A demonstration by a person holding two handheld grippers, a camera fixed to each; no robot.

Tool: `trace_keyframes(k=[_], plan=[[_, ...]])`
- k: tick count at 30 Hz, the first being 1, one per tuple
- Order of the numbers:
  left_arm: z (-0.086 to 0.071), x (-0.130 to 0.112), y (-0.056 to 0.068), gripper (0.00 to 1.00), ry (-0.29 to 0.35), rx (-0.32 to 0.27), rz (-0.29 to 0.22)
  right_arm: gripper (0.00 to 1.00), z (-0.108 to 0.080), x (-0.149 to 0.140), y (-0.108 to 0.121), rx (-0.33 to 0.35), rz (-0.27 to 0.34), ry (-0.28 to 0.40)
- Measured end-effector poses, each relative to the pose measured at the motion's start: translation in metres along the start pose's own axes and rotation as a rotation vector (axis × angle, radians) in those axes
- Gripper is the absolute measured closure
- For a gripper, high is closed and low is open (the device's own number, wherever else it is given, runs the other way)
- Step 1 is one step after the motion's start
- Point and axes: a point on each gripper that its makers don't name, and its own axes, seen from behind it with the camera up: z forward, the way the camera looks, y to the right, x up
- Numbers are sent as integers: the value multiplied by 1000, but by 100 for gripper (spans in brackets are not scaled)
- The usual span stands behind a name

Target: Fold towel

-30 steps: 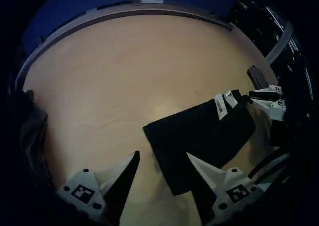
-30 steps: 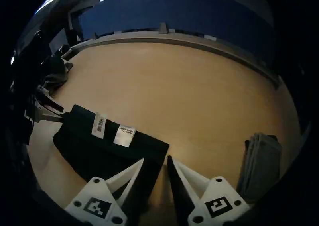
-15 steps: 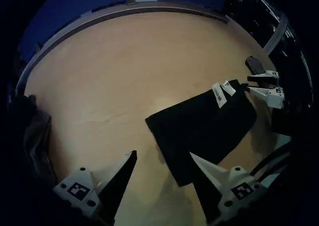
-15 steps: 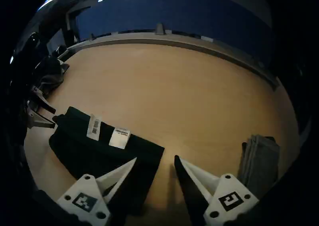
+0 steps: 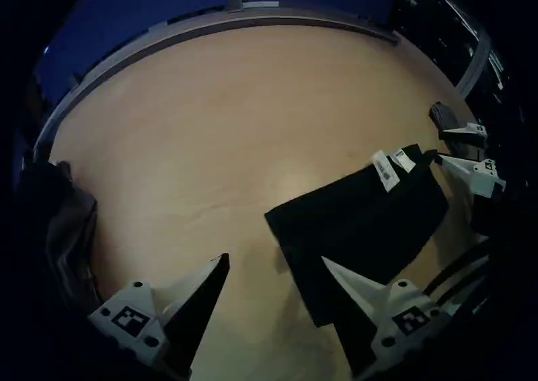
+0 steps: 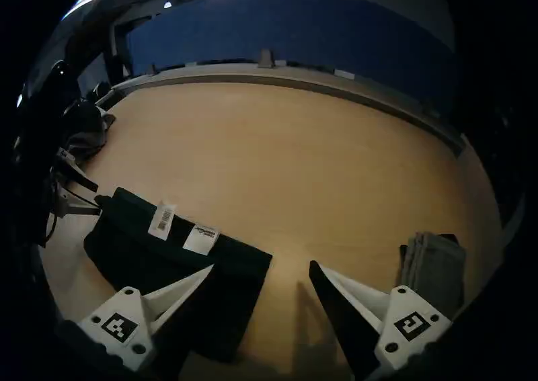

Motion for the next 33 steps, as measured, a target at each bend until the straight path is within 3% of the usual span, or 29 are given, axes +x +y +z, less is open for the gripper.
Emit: trace_keyframes(k=[6,12,21,27,33], plan=[[-3,13,-9,9,36,19,-50,0,-5,2,1,-3,9,14],[-5,16,-17,9,45,43,-56,0,-10,0,1,0,21,21],[-20,9,-8,9,62,13,-72,0,-22,-16,-9,24,18,9],[-34,-14,1,9,70,-18,-103,0,-32,-38,-19,38,12,-20],[-45,-52,12,9,55,-35,-142,0,-43,-59,-34,61,18,-43]])
